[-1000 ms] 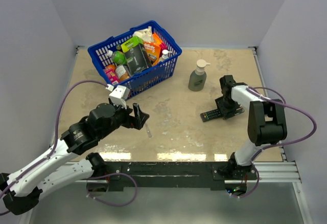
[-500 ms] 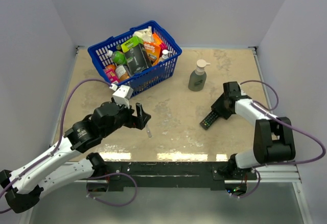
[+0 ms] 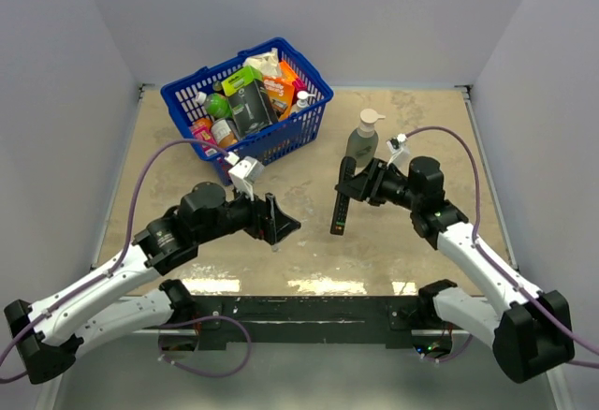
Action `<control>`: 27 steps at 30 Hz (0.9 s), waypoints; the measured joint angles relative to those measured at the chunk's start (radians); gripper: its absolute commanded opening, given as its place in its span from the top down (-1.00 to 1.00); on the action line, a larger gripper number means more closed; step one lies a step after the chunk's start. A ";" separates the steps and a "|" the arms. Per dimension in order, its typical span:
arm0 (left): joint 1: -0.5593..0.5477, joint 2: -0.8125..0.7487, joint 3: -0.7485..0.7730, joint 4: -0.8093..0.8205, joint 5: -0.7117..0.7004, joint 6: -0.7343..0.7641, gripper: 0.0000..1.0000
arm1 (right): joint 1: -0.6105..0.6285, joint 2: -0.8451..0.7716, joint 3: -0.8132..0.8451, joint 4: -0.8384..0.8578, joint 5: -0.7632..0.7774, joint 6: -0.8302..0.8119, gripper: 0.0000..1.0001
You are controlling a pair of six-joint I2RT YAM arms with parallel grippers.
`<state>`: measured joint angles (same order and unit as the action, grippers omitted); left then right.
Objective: Unload the batteries from the remote control
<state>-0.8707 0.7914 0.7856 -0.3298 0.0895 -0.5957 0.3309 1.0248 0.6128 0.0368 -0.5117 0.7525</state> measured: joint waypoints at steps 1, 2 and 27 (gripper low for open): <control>0.000 0.008 -0.006 0.024 0.029 -0.004 -0.85 | 0.012 -0.022 -0.003 0.042 -0.019 0.019 0.25; 0.000 0.018 -0.014 0.055 0.068 -0.009 -0.86 | 0.022 -0.040 -0.007 0.083 -0.040 0.038 0.25; 0.000 0.235 -0.079 0.644 0.465 -0.058 -0.86 | 0.153 -0.217 -0.021 0.473 -0.195 0.294 0.24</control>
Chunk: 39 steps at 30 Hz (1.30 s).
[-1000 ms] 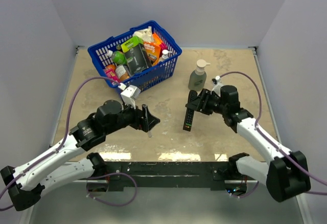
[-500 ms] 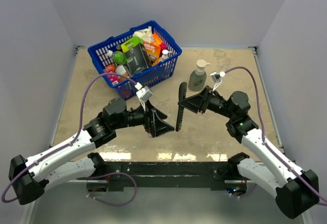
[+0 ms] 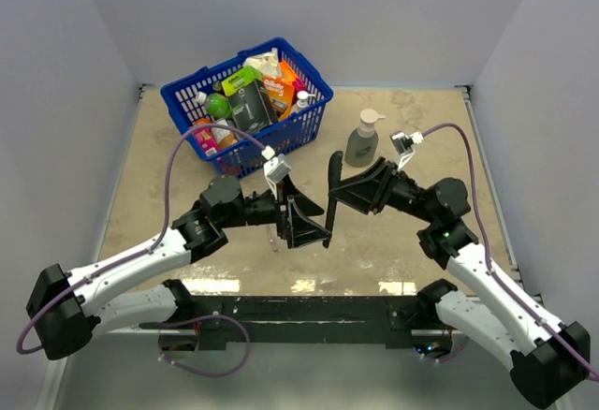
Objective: Unload the batteries from the remote control
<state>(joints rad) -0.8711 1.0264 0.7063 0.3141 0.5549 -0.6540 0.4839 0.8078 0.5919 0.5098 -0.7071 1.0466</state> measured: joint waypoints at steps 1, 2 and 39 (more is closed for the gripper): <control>0.000 0.005 0.000 0.014 0.003 -0.003 -0.85 | 0.001 -0.004 -0.003 0.008 0.001 0.003 0.24; -0.002 0.011 0.000 0.024 0.008 -0.008 -0.85 | 0.002 -0.007 -0.008 0.016 0.000 0.008 0.24; -0.006 0.118 -0.011 0.235 0.026 -0.166 0.79 | 0.039 -0.049 -0.047 -0.025 0.024 -0.014 -0.81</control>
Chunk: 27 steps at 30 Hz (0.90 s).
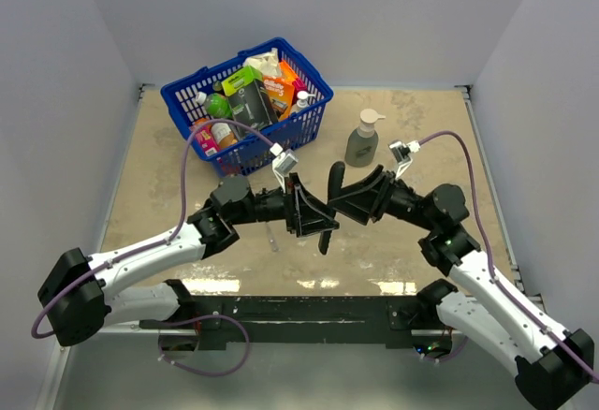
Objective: Unload the batteries from the remote control
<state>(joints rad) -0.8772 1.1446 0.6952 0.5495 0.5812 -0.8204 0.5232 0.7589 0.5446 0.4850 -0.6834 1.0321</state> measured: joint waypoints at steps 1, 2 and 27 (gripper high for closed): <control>0.000 0.000 0.000 -0.029 -0.019 0.010 0.86 | 0.000 -0.012 0.006 -0.042 0.018 -0.016 -0.97; 0.000 0.000 0.000 -0.060 -0.037 0.021 1.00 | 0.000 -0.024 0.018 -0.095 0.039 -0.029 -0.97; -0.030 0.490 0.287 -0.919 -0.657 0.225 0.95 | 0.000 -0.101 0.256 -0.938 0.664 -0.262 -0.96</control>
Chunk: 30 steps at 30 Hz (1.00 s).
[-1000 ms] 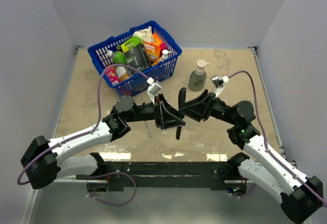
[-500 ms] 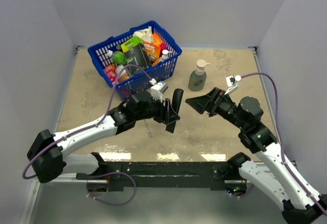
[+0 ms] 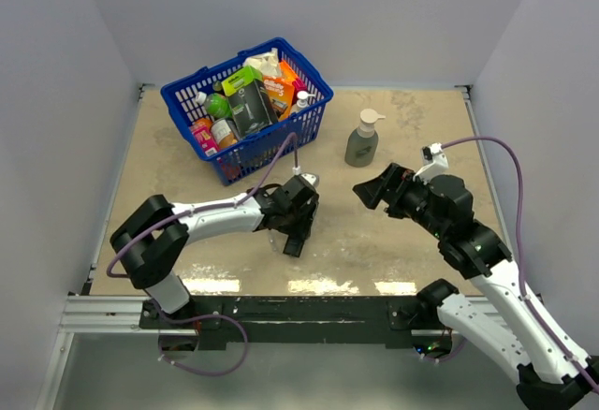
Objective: Unload the batteries from the remote control
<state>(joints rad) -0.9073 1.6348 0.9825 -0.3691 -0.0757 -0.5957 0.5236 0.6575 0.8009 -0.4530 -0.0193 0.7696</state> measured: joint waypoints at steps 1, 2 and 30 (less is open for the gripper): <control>-0.006 0.010 0.004 -0.008 -0.010 0.005 0.92 | 0.000 0.003 0.000 -0.008 0.006 -0.007 -0.96; -0.013 0.021 0.009 -0.016 -0.019 0.006 0.86 | 0.000 0.005 0.000 -0.013 0.013 -0.014 -0.96; -0.076 0.029 -0.049 0.054 0.016 0.013 0.01 | 0.000 0.012 0.035 -0.109 0.219 -0.118 -0.93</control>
<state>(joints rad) -0.9833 1.6634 0.9337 -0.3153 -0.0593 -0.5823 0.5236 0.6693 0.8356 -0.5617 0.1993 0.6514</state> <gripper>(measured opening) 0.554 0.970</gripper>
